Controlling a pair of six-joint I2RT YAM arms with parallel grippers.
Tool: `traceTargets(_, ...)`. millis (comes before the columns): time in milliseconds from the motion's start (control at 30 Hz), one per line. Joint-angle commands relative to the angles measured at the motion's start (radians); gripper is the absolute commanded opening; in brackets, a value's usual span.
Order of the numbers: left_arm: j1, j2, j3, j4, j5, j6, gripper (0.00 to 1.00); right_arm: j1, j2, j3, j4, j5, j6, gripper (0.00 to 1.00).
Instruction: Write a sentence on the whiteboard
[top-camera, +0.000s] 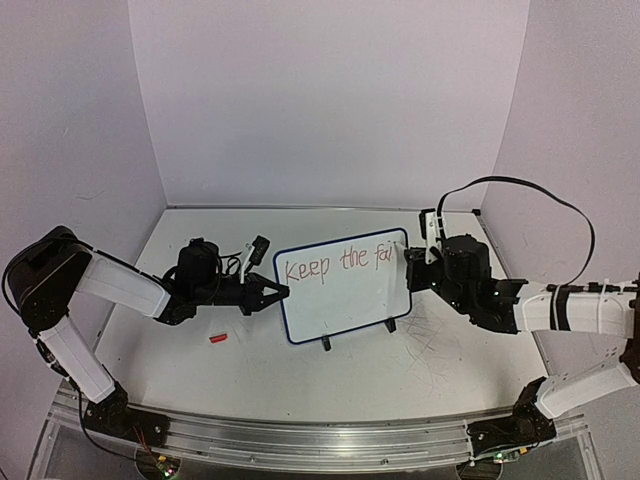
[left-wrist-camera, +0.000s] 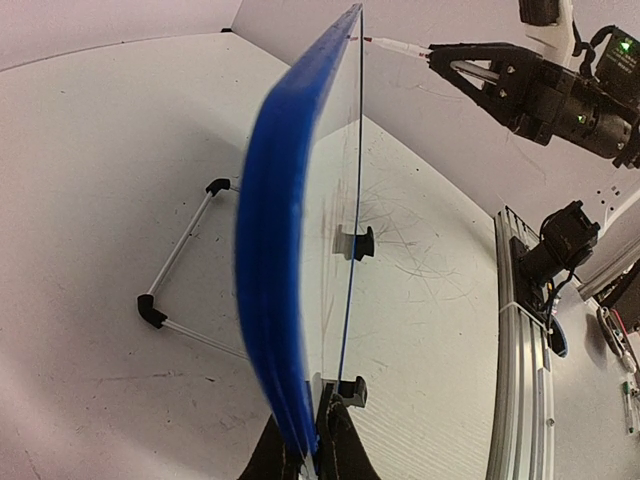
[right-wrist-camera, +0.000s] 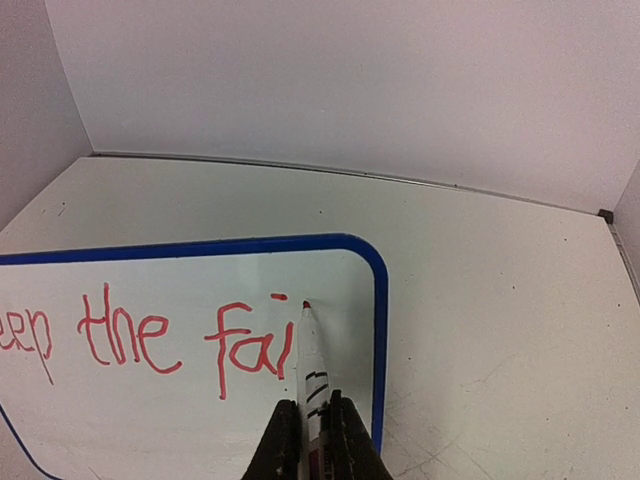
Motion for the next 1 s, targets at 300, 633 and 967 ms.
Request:
traceTargets(300,0.019,-0.006,0.009,-0.083,-0.167,0.087,0.00,-0.007,0.011,0.024,-0.017,0.012,0.005,0.00)
traceTargets(633,0.019,-0.008,0.015,-0.087,-0.164,0.086,0.00,-0.006,-0.003,-0.015,-0.052,-0.018,0.028,0.00)
traceTargets(967,0.019,-0.004,0.020,-0.091,-0.163,0.084,0.00,-0.006,-0.026,-0.049,-0.080,-0.026,0.051,0.00)
